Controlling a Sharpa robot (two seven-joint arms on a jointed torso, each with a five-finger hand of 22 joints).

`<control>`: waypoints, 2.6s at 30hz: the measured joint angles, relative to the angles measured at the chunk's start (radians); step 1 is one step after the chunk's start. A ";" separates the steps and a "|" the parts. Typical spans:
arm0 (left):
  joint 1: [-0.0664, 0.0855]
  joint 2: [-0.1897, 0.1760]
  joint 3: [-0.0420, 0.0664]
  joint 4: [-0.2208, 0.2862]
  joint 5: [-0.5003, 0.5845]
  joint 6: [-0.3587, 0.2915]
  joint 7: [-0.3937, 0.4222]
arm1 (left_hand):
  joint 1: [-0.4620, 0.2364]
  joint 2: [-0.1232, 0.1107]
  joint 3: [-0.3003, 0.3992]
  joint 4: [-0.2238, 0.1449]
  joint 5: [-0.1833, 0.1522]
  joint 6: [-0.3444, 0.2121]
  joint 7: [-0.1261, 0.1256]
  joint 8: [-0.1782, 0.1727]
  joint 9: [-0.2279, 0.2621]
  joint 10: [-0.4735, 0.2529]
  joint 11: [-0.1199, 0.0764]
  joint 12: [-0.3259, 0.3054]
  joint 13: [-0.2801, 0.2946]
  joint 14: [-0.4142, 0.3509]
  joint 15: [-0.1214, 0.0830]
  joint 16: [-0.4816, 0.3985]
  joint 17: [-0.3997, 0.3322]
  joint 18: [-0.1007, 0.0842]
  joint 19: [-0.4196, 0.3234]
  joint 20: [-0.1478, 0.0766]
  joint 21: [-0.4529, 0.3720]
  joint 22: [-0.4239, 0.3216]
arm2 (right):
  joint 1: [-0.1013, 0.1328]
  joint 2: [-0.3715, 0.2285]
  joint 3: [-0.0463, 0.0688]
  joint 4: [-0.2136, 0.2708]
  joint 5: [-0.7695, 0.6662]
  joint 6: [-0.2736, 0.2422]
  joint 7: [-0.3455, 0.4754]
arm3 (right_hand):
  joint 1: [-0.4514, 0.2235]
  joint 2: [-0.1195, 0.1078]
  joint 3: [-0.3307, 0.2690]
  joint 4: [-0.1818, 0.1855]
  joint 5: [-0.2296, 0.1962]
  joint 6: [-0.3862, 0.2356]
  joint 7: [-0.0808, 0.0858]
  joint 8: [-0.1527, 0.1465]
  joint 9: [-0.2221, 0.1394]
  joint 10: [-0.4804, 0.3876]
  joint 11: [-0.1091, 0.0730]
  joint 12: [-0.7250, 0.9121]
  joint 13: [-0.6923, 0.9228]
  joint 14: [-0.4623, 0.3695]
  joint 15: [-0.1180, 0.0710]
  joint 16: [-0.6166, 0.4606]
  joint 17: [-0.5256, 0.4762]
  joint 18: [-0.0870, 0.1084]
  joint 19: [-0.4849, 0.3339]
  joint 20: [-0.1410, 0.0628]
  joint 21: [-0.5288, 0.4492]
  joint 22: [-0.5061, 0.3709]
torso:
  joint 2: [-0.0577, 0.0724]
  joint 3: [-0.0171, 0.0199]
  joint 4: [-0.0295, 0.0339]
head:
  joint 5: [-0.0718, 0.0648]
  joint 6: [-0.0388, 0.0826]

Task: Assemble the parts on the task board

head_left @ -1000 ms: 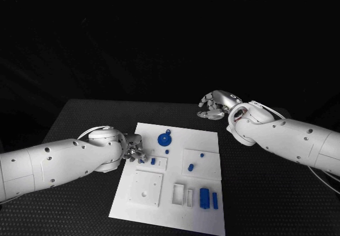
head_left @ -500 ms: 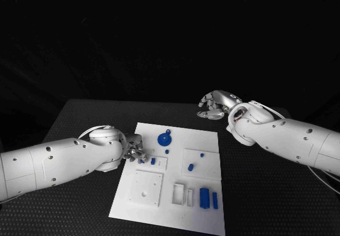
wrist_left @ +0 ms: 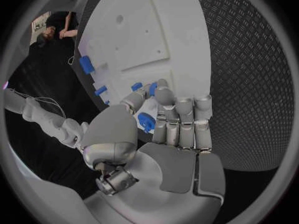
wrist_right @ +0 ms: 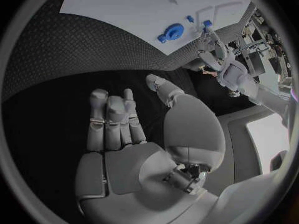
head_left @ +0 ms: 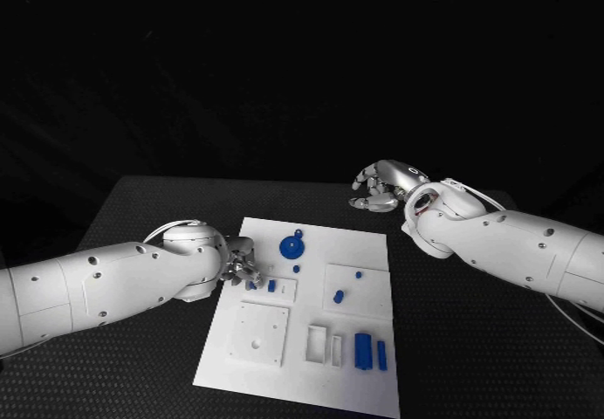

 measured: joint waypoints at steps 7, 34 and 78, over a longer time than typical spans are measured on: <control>0.001 0.005 0.001 -0.005 0.000 0.007 -0.001 | -0.002 -0.003 0.002 -0.002 0.000 0.000 0.000 0.003 0.000 0.000 0.000 0.000 0.000 0.000 0.000 0.000 -0.001 0.000 0.000 0.000 0.000 0.000 | 0.000 0.001 0.000 0.000 0.000 0.000 0.000 | 0.000 0.000 0.000 0.000 0.000 0.000 0.000 0.000 0.000 0.000 0.000 0.000 0.000 0.000 0.000 0.000 0.000 0.000 0.000 0.000 0.000 0.000 | 0.000 -0.0001 0.0006 | -0.001 -0.001; 0.004 0.028 0.002 -0.033 -0.001 0.031 0.000 | -0.005 0.001 0.017 -0.012 -0.027 0.000 0.000 0.006 0.000 0.003 -0.003 0.000 0.000 0.000 0.000 0.000 -0.004 -0.006 -0.004 -0.004 0.000 0.000 | 0.000 0.001 0.000 0.000 0.000 0.003 0.000 | 0.000 0.000 0.000 0.000 0.000 0.004 0.000 0.000 0.000 0.000 0.000 0.000 -0.001 0.000 0.000 0.000 0.000 0.000 0.000 0.000 0.000 0.000 | -0.001 0.0000 0.0012 | -0.005 -0.001; 0.014 0.030 0.009 -0.068 0.082 0.101 0.017 | 0.015 -0.019 0.032 0.003 -0.197 -0.031 -0.002 0.024 0.067 -0.014 -0.019 0.009 0.000 -0.004 -0.004 0.016 -0.018 -0.006 -0.025 0.003 0.008 0.000 | -0.003 0.008 0.000 -0.006 0.000 0.007 0.000 | 0.000 0.000 0.000 0.000 0.000 -0.001 0.001 0.000 0.000 0.000 0.000 0.004 -0.003 0.000 0.000 0.000 0.000 0.000 0.000 0.000 0.000 0.000 | -0.001 0.0000 0.0011 | -0.004 -0.003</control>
